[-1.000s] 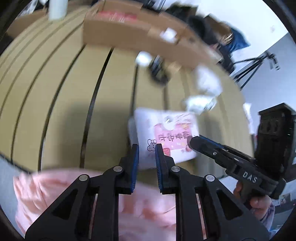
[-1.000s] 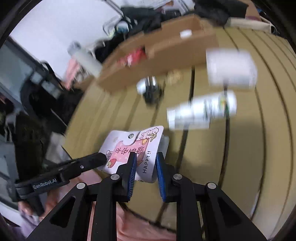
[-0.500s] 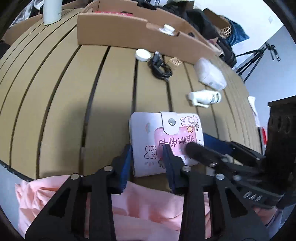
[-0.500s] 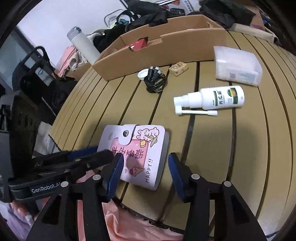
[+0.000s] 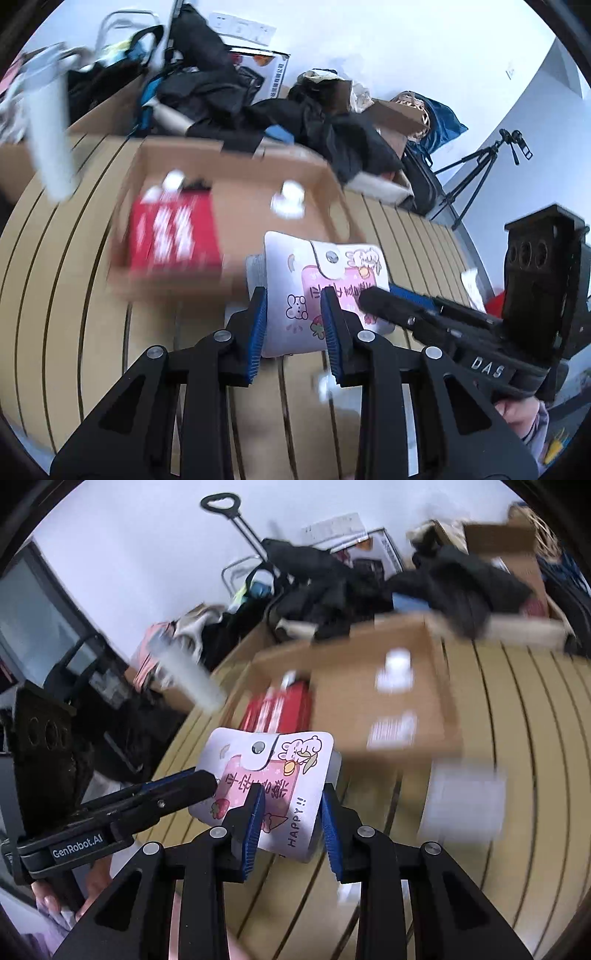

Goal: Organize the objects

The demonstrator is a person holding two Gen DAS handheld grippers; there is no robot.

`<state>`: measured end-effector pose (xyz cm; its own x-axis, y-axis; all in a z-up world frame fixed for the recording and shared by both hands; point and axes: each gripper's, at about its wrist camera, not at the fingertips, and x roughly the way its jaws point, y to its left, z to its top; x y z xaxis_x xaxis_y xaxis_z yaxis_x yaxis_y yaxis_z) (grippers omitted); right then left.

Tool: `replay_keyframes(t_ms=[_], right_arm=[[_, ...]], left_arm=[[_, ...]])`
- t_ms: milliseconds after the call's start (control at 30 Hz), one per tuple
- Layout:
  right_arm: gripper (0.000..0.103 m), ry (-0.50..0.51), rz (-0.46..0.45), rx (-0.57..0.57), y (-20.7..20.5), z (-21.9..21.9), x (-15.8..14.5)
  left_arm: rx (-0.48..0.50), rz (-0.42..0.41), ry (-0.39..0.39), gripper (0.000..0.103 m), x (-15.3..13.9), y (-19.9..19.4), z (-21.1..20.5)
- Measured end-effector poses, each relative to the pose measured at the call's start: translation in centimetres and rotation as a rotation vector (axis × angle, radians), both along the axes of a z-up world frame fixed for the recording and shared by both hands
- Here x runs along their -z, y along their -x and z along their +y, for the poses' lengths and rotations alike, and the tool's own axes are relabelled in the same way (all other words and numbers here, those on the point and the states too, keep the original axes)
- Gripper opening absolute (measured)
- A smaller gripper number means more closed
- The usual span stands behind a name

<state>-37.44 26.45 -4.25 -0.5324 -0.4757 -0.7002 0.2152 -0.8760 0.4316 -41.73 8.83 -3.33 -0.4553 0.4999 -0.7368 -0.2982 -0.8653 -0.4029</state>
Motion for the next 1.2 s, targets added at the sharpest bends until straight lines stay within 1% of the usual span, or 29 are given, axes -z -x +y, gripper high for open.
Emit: replay_keyframes(t_ms=[67,100,167,200,267,300,367,400,467,500,567,600,633,667,700,733,800,833,867,900,933,967,1033,1067,1167,1200], right_arm=[[0.033,-0.023,-0.005,-0.002,5.7,0.4,-0.8],[0.033,-0.044,-0.012,-0.006,7.8,0.2,-0.7],[0.033,-0.086,-0.034,-0.003,12.0,-0.4,0.0],[0.033,-0.122,-0.041,-0.008,14.1,-0.8,0.7],[0.033,-0.186,-0.076,-0.006,17.8,-1.7,2.7],[0.033,-0.203,-0.094,0.002,19.1,-1.8,3.3],[0.033,-0.189,-0.132,0.016,21.4,-2.0,5.3],[0.033,-0.175,-0.154,0.018,22.3,-2.1,6.3],[0.034,-0.2,-0.201,0.014,23.1,-2.2,7.8],[0.034,-0.206,-0.199,0.003,23.1,-2.4,8.1],[0.038,-0.216,-0.19,-0.011,23.2,-2.5,8.0],[0.045,-0.219,-0.182,-0.012,23.0,-2.4,7.5],[0.05,-0.219,-0.175,-0.007,22.8,-2.2,7.0],[0.061,-0.22,-0.16,0.002,22.3,-1.8,5.9],[0.069,-0.218,-0.147,0.004,21.9,-1.5,5.1],[0.072,-0.215,-0.128,0.002,21.2,-1.1,3.8],[0.084,-0.237,-0.098,-0.001,19.8,-0.6,1.5],[0.084,-0.274,-0.077,0.0,18.7,-0.2,0.1],[0.084,-0.305,-0.063,0.0,17.9,0.1,-0.8],[0.084,-0.348,-0.043,0.002,16.5,0.6,-2.2],[0.084,-0.379,-0.027,0.012,15.0,1.4,-3.5],[0.084,-0.393,-0.018,0.025,13.7,2.2,-4.6],[0.084,-0.396,-0.008,0.045,11.4,3.5,-6.3],[0.084,-0.391,0.001,0.059,9.3,4.3,-7.4],[0.084,-0.388,0.027,0.056,4.4,5.3,-9.1],[0.084,-0.388,0.036,0.054,3.1,5.3,-9.5]], left_arm=[[-0.008,-0.018,0.021,0.025,0.6,4.2,0.9],[-0.016,-0.034,0.039,0.025,1.4,6.9,1.5],[-0.016,-0.055,0.085,0.024,2.8,10.4,2.5],[-0.024,-0.077,0.107,0.024,4.2,12.7,3.0],[-0.02,-0.118,0.122,0.024,6.1,14.8,3.3],[-0.028,-0.144,0.135,0.024,7.3,16.2,3.3],[-0.064,-0.163,0.159,0.025,9.0,17.5,2.9],[-0.064,-0.168,0.174,0.026,9.5,17.8,2.7],[-0.044,-0.154,0.161,0.034,9.4,17.7,2.3],[-0.045,-0.14,0.158,0.037,9.1,17.6,2.2],[-0.047,-0.094,0.176,0.052,8.0,17.1,1.8],[-0.05,-0.076,0.186,0.056,7.5,16.8,1.7],[-0.055,-0.074,0.192,0.062,7.2,16.9,1.5],[-0.066,-0.083,0.204,0.068,6.7,16.8,1.3],[-0.083,-0.089,0.217,0.068,5.8,16.2,0.8],[-0.091,-0.082,0.227,0.069,5.3,15.9,0.6],[-0.125,-0.024,0.309,0.078,3.0,13.9,-0.2],[-0.139,-0.006,0.348,0.088,2.2,13.2,-0.4],[-0.156,0.015,0.396,0.091,1.1,12.2,-0.9],[-0.167,0.038,0.425,0.092,-0.5,10.8,-1.6],[-0.174,0.05,0.432,0.093,-1.7,9.6,-2.3],[-0.183,0.056,0.431,0.098,-2.5,8.8,-2.9],[-0.22,0.076,0.407,0.103,-4.6,6.0,-4.5],[-0.24,0.091,0.394,0.103,-5.7,4.1,-5.3],[-0.217,0.114,0.368,0.103,-7.3,0.3,-6.3],[-0.227,0.127,0.37,0.103,-7.9,-1.4,-6.7]])
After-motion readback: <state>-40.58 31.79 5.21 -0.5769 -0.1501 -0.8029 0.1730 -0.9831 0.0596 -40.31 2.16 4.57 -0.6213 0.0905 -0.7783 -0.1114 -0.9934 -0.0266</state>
